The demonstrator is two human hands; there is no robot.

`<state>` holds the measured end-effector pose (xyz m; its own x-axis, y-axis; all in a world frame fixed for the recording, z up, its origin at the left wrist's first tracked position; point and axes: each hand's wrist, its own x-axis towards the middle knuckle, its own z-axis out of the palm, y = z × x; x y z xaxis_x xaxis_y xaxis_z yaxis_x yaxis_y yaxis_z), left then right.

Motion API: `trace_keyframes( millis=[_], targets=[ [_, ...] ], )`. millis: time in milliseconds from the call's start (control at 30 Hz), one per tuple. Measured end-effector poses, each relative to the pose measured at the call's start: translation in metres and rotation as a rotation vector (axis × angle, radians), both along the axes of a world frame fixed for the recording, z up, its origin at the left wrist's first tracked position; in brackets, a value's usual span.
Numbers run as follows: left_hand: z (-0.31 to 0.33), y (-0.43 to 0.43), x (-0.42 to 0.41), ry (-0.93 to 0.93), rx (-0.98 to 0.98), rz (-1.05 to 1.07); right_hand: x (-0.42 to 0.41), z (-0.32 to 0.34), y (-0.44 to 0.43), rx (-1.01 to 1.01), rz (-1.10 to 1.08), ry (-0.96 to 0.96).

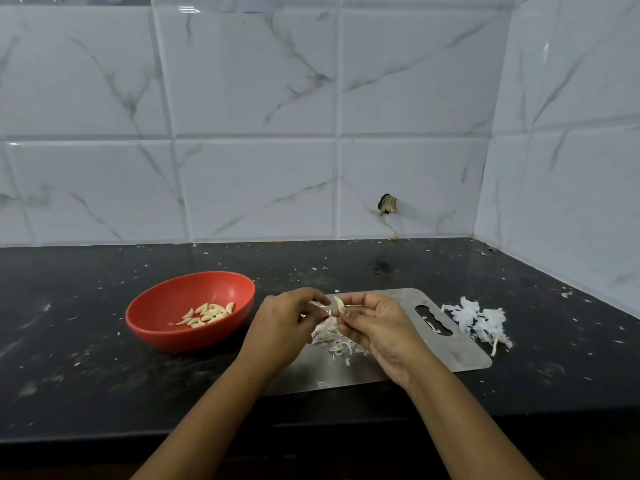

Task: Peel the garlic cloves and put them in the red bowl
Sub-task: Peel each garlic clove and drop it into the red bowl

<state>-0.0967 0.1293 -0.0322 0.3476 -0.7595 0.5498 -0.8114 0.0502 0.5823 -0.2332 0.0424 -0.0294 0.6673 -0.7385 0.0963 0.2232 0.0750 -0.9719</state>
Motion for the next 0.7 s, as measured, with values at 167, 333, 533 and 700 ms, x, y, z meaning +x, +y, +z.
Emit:
trace_keyframes(
  millis=[167,333,533,700],
  targets=[
    [0.002,-0.004,-0.007,0.329,-0.072,-0.085,-0.002,0.001,0.001,-0.084,0.016,0.049],
    [0.003,-0.003,-0.013,0.591,-0.156,-0.162,-0.002,0.001,0.001,0.004,0.066,-0.026],
    [0.003,0.002,-0.017,0.713,-0.219,-0.282,-0.005,0.005,0.002,0.110,0.178,-0.133],
    [0.001,0.003,-0.019,0.745,-0.261,-0.338,-0.005,0.006,0.005,0.143,0.240,-0.164]
  ],
)
